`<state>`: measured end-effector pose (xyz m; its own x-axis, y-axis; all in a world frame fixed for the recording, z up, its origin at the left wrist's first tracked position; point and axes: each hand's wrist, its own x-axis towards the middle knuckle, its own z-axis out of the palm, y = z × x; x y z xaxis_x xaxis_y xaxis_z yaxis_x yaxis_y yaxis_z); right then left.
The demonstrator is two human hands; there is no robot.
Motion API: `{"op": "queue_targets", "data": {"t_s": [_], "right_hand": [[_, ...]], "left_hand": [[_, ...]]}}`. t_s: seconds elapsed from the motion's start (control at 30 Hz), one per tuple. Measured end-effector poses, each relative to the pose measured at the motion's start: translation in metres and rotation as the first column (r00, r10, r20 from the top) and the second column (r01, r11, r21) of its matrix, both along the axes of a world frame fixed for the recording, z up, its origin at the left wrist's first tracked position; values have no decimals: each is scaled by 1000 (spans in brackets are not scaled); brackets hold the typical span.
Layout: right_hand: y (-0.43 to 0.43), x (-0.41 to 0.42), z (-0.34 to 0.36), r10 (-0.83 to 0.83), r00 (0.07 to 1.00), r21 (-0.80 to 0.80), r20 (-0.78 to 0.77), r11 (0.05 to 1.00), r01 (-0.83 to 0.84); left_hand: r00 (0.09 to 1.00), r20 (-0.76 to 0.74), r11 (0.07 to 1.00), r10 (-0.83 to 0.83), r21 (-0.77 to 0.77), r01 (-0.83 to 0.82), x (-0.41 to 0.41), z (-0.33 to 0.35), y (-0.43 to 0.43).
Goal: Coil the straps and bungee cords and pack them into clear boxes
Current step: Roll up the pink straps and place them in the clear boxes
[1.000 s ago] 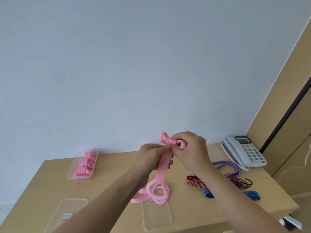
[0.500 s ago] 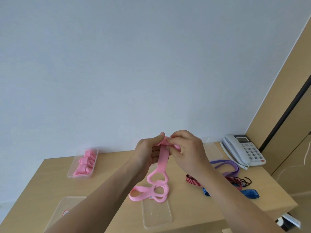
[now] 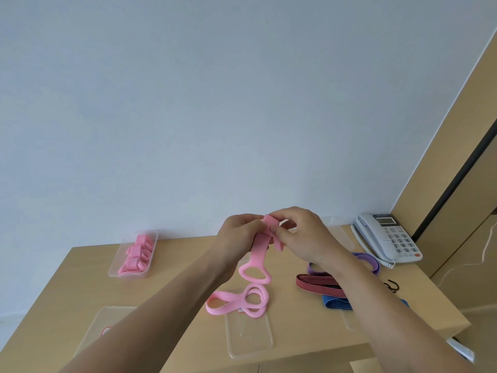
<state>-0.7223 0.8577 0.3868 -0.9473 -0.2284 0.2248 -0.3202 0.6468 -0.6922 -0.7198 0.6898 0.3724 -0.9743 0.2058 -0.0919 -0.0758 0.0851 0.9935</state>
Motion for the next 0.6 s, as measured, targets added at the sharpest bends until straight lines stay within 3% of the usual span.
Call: {"op": "queue_targets", "data": {"t_s": [0.17, 0.33, 0.6], "right_hand": [[-3, 2, -4, -44, 999, -143, -27, 989, 40], [-5, 5, -12, -80, 993, -159, -91, 985, 65], [-4, 1, -22, -179, 967, -209, -181, 968, 140]], "left_hand": [[995, 45, 996, 84, 26, -85, 2, -7, 0], [989, 79, 989, 124, 76, -130, 4, -13, 1], [988, 118, 995, 102, 10, -104, 8, -9, 0]]}}
